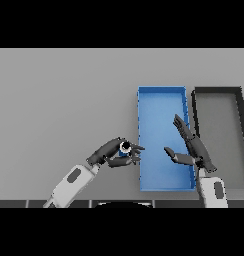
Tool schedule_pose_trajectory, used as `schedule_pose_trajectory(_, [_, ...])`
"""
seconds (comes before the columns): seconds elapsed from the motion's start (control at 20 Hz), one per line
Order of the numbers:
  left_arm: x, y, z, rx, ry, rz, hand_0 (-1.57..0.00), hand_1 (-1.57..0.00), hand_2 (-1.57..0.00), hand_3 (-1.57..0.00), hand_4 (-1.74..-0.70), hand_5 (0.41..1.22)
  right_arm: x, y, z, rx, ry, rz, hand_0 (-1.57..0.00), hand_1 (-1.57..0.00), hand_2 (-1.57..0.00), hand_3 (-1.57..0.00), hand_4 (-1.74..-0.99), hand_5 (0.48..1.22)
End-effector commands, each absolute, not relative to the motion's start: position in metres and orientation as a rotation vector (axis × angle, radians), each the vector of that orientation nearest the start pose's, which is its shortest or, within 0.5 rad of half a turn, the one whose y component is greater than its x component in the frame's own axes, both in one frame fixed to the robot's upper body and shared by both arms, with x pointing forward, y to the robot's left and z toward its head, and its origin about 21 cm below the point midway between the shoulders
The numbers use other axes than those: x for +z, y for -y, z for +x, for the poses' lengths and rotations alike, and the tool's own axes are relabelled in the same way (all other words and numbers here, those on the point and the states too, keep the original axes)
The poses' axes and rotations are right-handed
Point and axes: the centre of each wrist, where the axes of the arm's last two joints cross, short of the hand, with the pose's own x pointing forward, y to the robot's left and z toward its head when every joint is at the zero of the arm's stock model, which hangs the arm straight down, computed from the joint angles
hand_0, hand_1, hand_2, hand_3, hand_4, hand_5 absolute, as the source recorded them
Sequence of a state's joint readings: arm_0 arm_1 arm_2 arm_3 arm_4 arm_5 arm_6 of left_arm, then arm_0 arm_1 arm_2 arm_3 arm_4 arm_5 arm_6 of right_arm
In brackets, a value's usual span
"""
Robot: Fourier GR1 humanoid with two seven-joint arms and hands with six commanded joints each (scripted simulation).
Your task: Pick up the blue pipe and place it into the blue bin.
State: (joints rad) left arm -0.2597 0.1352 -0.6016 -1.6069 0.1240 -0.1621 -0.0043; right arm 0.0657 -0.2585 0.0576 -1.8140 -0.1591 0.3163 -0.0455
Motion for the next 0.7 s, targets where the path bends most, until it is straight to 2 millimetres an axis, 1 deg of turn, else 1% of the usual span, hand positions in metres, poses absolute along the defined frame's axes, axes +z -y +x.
schedule_pose_trajectory(0.0, [0.051,-0.098,0.252,-0.764,1.65,-0.619,-1.57,-1.57,-1.57,-1.44,-1.73,1.221,0.067,0.268,0.23,0.44,1.731,0.292,0.0,0.0,0.0,0.0,-1.271,0.537])
schedule_pose_trajectory(0.05, [0.052,-0.098,0.252,-0.769,1.647,-0.618,-1.57,-1.57,-1.57,-1.44,-1.73,1.221,0.076,0.268,0.229,0.471,1.726,0.361,0.0,0.0,0.0,0.0,-1.292,0.525])
schedule_pose_trajectory(0.15, [0.051,-0.099,0.253,-0.773,1.655,-0.611,-1.57,-1.57,-1.57,-1.44,-1.73,1.221,0.1,0.258,0.234,0.573,1.71,0.467,0.0,0.0,0.0,0.0,-1.326,0.507])
schedule_pose_trajectory(0.2, [0.05,-0.097,0.253,-0.776,1.651,-0.611,-1.57,-1.57,-1.57,-1.44,-1.73,1.221,0.109,0.249,0.236,0.652,1.715,0.512,0.0,0.0,0.0,0.0,-1.331,0.507])
schedule_pose_trajectory(0.3, [0.049,-0.096,0.253,-0.785,1.648,-0.604,-1.57,-1.57,-1.57,-1.44,-1.73,1.221,0.132,0.239,0.24,0.757,1.722,0.583,0.0,0.0,0.0,0.0,-1.337,0.504])
schedule_pose_trajectory(0.4, [0.051,-0.097,0.254,-0.796,1.643,-0.604,-1.57,-1.57,-1.57,-1.44,-1.73,1.221,0.147,0.225,0.243,0.854,1.707,0.617,0.0,0.0,0.0,0.0,-1.338,0.495])
schedule_pose_trajectory(0.45, [0.052,-0.094,0.253,-0.798,1.642,-0.594,-1.57,-1.57,-1.57,-1.44,-1.73,1.221,0.152,0.221,0.246,0.888,1.705,0.619,0.0,0.0,0.0,0.0,-1.335,0.49])
schedule_pose_trajectory(0.5, [0.051,-0.093,0.254,-0.794,1.639,-0.594,-1.57,-1.57,-1.57,-1.44,-1.73,1.221,0.159,0.212,0.247,0.923,1.697,0.637,0.0,0.0,0.0,0.0,-1.328,0.486])
schedule_pose_trajectory(0.6, [0.054,-0.097,0.251,-0.796,1.651,-0.612,-1.57,-1.57,-1.57,-1.44,-1.73,1.221,0.164,0.198,0.251,0.981,1.692,0.665,0.0,0.0,0.0,0.0,-1.324,0.488])
schedule_pose_trajectory(0.65, [0.052,-0.098,0.251,-0.796,1.653,-0.617,-1.57,-1.57,-1.57,-1.44,-1.73,1.221,0.166,0.194,0.253,1.012,1.688,0.673,0.0,0.0,0.0,0.0,-1.318,0.49])
